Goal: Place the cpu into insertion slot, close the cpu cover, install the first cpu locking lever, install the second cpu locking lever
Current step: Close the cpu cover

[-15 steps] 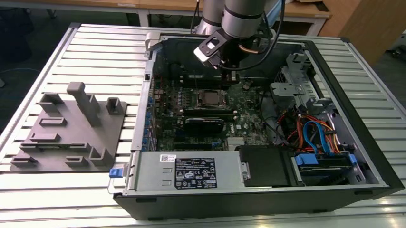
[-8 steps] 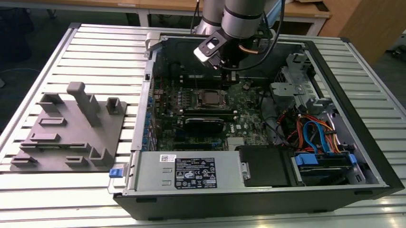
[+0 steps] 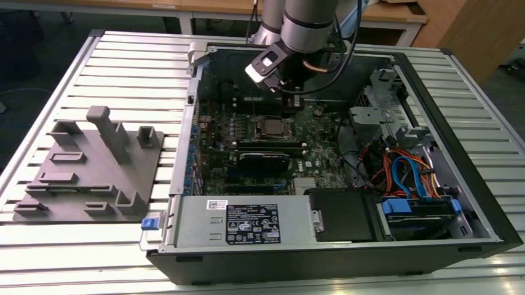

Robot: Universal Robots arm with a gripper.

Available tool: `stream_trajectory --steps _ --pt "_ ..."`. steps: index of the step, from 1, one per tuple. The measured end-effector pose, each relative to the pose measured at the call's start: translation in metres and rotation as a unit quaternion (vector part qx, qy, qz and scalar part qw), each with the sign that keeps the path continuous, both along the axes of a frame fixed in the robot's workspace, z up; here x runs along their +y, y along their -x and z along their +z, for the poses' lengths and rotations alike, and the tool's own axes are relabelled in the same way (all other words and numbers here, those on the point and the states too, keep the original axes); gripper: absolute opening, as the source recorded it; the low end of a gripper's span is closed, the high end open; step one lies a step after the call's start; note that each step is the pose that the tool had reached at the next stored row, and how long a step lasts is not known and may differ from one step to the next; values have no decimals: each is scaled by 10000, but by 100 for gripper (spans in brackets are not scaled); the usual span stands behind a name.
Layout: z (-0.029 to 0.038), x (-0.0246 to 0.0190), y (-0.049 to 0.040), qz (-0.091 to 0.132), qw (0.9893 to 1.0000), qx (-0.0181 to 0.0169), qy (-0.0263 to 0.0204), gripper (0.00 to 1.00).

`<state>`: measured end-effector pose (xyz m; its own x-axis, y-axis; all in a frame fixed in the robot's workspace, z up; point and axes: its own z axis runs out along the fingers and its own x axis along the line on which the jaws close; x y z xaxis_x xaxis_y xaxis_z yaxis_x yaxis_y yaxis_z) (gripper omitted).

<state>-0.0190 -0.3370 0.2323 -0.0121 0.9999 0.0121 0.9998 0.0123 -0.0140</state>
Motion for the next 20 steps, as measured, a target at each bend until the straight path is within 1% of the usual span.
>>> stream_trajectory --steps 6,11,14,20 --pt "-64 0 186 37 10000 0 1 10" --pt "-149 -1 325 69 10000 0 0 10" --pt "-186 -1 372 72 10000 2 0 10" --pt "-272 -1 410 73 10000 3 0 10"
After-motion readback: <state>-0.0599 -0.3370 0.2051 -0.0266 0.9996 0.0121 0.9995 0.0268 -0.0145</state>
